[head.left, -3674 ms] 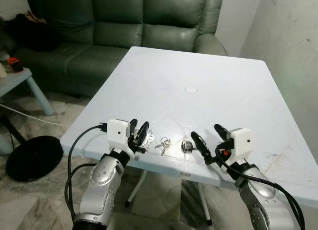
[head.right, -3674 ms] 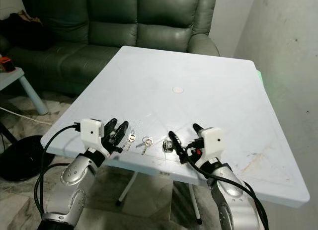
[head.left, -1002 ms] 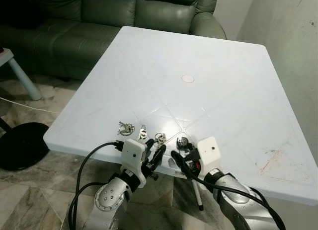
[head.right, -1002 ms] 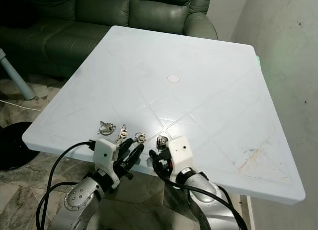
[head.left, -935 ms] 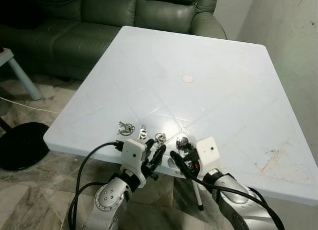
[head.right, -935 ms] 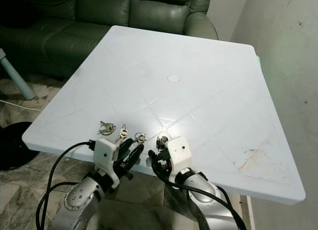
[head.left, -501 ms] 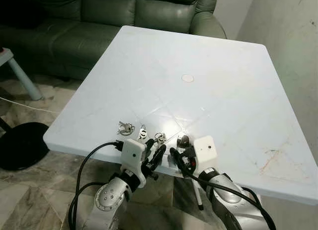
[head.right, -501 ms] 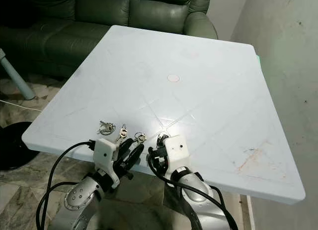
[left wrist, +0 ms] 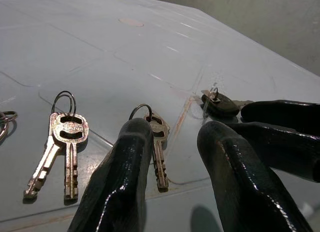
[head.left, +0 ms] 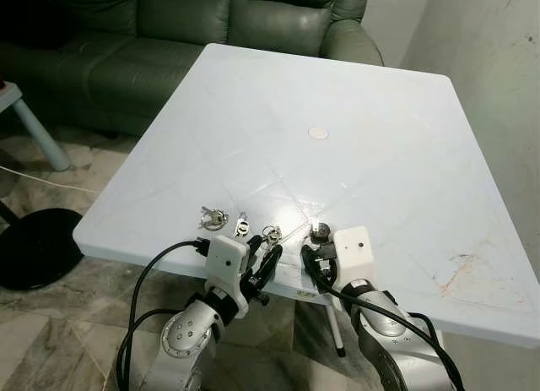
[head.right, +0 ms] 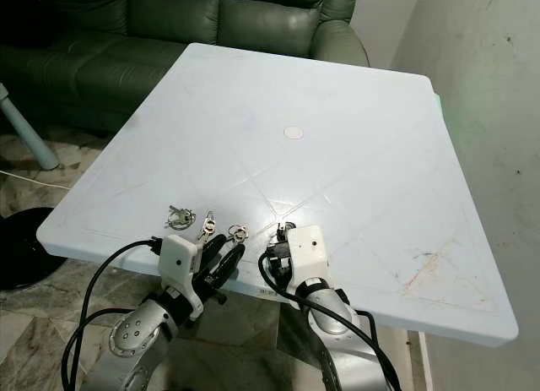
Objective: Hang keys on a hook
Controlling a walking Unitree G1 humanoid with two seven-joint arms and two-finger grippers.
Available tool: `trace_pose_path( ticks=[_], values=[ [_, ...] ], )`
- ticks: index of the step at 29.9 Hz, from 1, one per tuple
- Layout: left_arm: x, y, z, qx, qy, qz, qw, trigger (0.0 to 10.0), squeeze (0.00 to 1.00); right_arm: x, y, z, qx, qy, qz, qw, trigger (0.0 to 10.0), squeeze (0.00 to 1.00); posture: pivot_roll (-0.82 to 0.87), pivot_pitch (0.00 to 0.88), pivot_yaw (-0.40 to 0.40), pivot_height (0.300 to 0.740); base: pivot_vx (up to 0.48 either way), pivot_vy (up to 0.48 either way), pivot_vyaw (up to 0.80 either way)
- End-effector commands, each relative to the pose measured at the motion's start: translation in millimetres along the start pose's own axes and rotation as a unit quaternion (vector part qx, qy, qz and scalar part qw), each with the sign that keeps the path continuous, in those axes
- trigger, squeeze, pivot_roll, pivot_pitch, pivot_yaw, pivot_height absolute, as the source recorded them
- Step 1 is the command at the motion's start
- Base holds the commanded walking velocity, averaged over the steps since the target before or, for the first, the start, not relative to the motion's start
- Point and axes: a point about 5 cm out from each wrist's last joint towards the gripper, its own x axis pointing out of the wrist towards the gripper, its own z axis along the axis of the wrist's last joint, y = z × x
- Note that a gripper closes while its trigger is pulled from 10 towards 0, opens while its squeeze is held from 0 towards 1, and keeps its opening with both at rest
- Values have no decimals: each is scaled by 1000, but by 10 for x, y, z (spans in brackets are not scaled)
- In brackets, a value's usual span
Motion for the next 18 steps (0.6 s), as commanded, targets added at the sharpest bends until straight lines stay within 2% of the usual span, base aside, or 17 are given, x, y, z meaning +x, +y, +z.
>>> trace_pose_path(
  ticks=[1, 6, 8, 11, 13, 16, 17, 18],
  values=[
    [9, -25, 29, 1, -5, -3, 1000, 10000, 0, 10, -60, -18, 4, 3, -18, 1000, 9765, 0, 120, 112, -73, 740, 0, 0, 0],
    [7, -29, 23, 0, -4, -5, 1000, 10000, 0, 15, -53, -3, 14, -5, -10, 1000, 10000, 0, 121, 104, -71, 740, 0, 0, 0],
    [5, -29, 22, 1, -4, -5, 1000, 10000, 0, 4, -46, 46, 21, -38, 7, 999, 10000, 0, 121, 100, -70, 740, 0, 0, 0],
    [9, -31, 24, 1, -5, -6, 1000, 10000, 0, 21, -80, 52, 26, -36, -9, 999, 10000, 0, 120, 97, -68, 740, 0, 0, 0],
    [13, -36, 26, 1, -5, -7, 1000, 10000, 0, 12, -78, 125, 19, -72, -1, 997, 10000, 0, 120, 97, -68, 740, 0, 0, 0],
    [18, -41, 21, 1, -5, -9, 1000, 10000, 0, 18, -51, 124, 45, -73, 19, 996, 10000, 0, 121, 91, -68, 740, 0, 0, 0],
    [20, -43, 24, 1, -6, -10, 1000, 10000, 0, 19, -52, 121, 45, -72, 17, 996, 10000, 188, 122, 89, -68, 740, 0, 0, 0],
    [21, -44, 25, 1, -6, -10, 1000, 10000, 0, 18, -55, 121, 42, -74, 14, 996, 10000, 188, 122, 88, -67, 740, 0, 0, 0]
  ],
)
